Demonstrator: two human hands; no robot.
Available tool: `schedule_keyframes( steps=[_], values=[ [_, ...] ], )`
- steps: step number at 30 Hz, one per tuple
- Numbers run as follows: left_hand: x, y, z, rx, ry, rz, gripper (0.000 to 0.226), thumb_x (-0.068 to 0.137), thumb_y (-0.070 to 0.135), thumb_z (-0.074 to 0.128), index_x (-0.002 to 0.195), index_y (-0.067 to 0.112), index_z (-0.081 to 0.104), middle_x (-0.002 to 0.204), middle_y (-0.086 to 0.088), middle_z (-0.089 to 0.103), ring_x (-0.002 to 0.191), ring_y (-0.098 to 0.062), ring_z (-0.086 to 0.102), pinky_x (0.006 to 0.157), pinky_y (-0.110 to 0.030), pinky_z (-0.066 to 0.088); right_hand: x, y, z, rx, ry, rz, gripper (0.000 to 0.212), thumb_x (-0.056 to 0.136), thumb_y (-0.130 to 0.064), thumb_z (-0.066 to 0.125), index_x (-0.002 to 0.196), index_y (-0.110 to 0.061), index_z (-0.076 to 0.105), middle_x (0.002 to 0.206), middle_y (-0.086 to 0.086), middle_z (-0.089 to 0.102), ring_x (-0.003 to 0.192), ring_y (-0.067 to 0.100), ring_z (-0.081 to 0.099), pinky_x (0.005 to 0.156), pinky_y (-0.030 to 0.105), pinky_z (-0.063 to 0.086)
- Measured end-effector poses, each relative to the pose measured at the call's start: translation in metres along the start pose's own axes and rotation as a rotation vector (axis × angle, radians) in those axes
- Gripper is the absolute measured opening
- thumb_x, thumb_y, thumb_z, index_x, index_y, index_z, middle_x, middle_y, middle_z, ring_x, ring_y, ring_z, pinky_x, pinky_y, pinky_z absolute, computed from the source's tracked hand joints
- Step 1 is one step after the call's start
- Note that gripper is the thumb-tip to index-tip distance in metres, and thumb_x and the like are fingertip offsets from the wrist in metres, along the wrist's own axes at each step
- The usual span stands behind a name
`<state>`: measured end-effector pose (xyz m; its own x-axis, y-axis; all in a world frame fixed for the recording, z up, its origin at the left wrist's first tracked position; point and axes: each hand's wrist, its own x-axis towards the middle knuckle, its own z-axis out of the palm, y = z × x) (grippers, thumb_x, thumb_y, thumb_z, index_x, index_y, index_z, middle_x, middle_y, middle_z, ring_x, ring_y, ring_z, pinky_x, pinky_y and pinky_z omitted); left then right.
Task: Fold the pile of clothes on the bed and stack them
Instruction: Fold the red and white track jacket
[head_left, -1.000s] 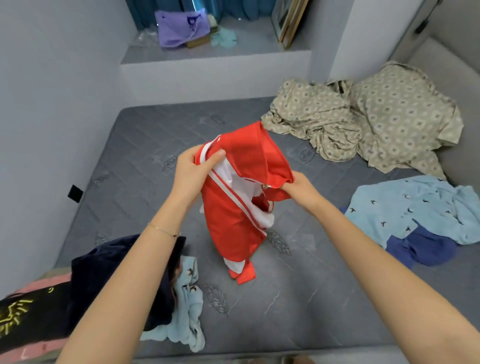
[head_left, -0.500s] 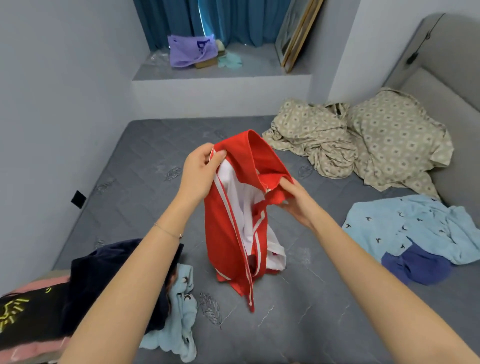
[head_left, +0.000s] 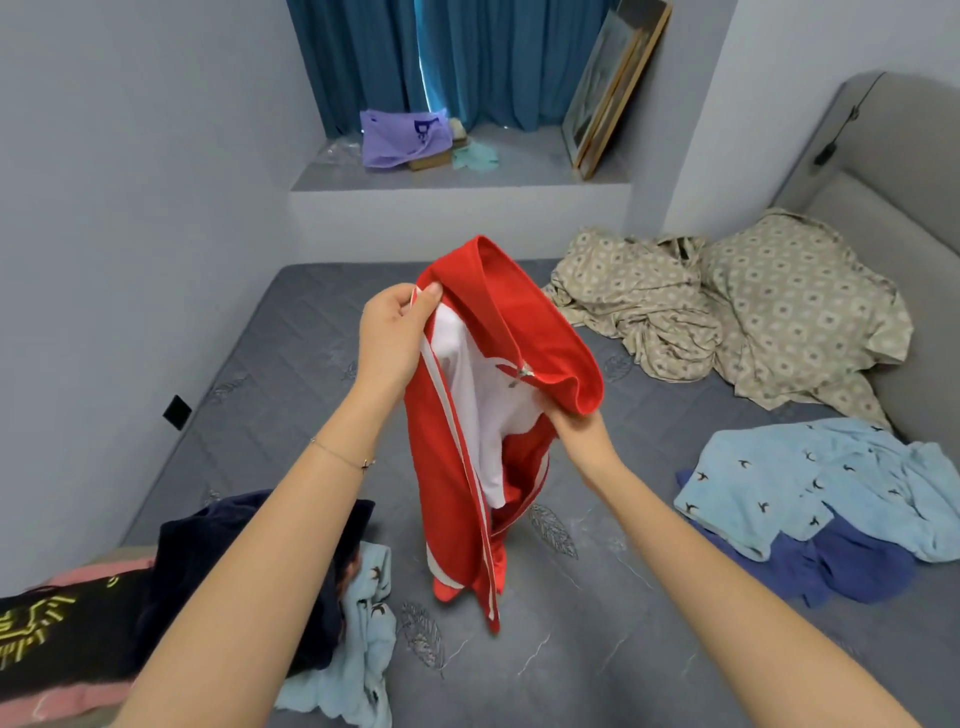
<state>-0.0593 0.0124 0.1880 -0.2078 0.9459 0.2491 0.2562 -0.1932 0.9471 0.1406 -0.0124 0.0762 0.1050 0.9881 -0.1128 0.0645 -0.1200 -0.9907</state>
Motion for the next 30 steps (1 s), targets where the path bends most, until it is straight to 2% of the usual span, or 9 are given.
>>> schedule_keyframes(
  steps=[4,8,10,14,18,22,24,26,30],
  values=[
    [-0.004,-0.012,-0.018,0.155,-0.031,-0.031,0.042,0.094,0.023,0.061,0.061,0.007,0.039,0.059,-0.003,0.028,0.054,-0.010,0.025,0.053,-0.031,0.020,0.000,-0.028,-0.007,-0.039,0.069,-0.042,0.030,0.096,-0.026,0.059,0.077,-0.003,0.059,0.073,0.007,0.052,0.066,0.003,0.044,0.060,0.029,0.036],
    [-0.020,-0.035,-0.021,0.180,-0.089,-0.179,0.028,0.093,0.023,0.064,0.072,0.008,0.052,0.067,-0.010,0.037,0.064,-0.021,0.031,0.061,-0.034,0.022,-0.003,-0.049,-0.008,0.057,0.089,-0.030,0.055,0.097,-0.033,0.057,0.100,0.022,0.057,0.104,0.022,0.068,0.082,0.011,0.045,0.070,0.030,0.034],
    [-0.030,-0.042,-0.023,0.174,-0.093,-0.221,0.031,0.093,0.025,0.063,0.071,0.010,0.047,0.064,-0.009,0.033,0.062,-0.020,0.029,0.059,-0.034,0.021,-0.008,-0.053,-0.012,0.024,0.039,-0.011,0.057,0.096,-0.035,0.057,0.108,0.021,0.055,0.116,0.033,0.058,0.091,0.017,0.060,0.075,0.034,0.042],
    [-0.043,-0.044,-0.024,0.166,-0.080,-0.260,0.038,0.096,0.026,0.058,0.067,0.011,0.038,0.062,-0.005,0.028,0.058,-0.017,0.026,0.055,-0.033,0.018,-0.017,-0.065,-0.020,0.006,0.008,0.018,0.051,0.095,-0.034,0.059,0.106,0.015,0.062,0.113,0.028,0.064,0.092,0.017,0.062,0.081,0.032,0.046],
    [-0.054,-0.032,-0.016,0.122,-0.091,-0.209,0.037,0.097,0.025,0.057,0.069,0.010,0.039,0.063,-0.005,0.027,0.058,-0.016,0.025,0.055,-0.033,0.019,-0.022,-0.080,-0.032,-0.030,0.032,-0.010,0.048,0.094,-0.035,0.060,0.105,0.012,0.065,0.111,0.025,0.067,0.105,0.027,0.066,0.099,0.044,0.045],
    [-0.066,-0.013,-0.007,-0.001,-0.103,-0.108,0.042,0.097,0.022,0.058,0.068,0.001,0.036,0.069,-0.006,0.029,0.066,-0.020,0.024,0.059,-0.032,0.021,-0.030,-0.095,-0.049,-0.092,0.038,-0.078,0.036,0.094,-0.035,0.061,0.077,-0.005,0.071,0.081,0.008,0.070,0.078,0.011,0.059,0.079,0.033,0.046],
    [-0.073,-0.004,-0.003,-0.062,-0.102,-0.066,0.041,0.096,0.022,0.058,0.066,0.009,0.033,0.065,-0.004,0.025,0.061,-0.015,0.025,0.055,-0.026,0.023,-0.036,-0.100,-0.059,-0.119,0.034,-0.117,0.040,0.094,-0.036,0.061,0.058,-0.022,0.050,0.062,-0.003,0.048,0.062,0.007,0.044,0.064,0.028,0.035],
    [-0.081,0.003,0.002,-0.110,-0.105,-0.031,0.041,0.097,0.021,0.058,0.065,0.018,0.031,0.062,0.006,0.025,0.057,-0.007,0.024,0.051,-0.020,0.023,-0.041,-0.102,-0.068,-0.142,0.028,-0.147,0.047,0.093,-0.036,0.062,0.058,-0.025,0.033,0.060,-0.003,0.034,0.057,0.007,0.032,0.056,0.027,0.026],
    [-0.090,0.004,0.010,-0.041,-0.086,0.087,0.039,0.099,0.017,0.054,0.068,0.007,0.033,0.066,-0.001,0.029,0.063,-0.012,0.028,0.059,-0.027,0.026,-0.050,-0.100,-0.075,-0.218,0.028,-0.176,0.050,0.093,-0.035,0.062,0.057,-0.022,0.031,0.053,-0.010,0.030,0.051,0.005,0.027,0.049,0.023,0.021]
  ],
)
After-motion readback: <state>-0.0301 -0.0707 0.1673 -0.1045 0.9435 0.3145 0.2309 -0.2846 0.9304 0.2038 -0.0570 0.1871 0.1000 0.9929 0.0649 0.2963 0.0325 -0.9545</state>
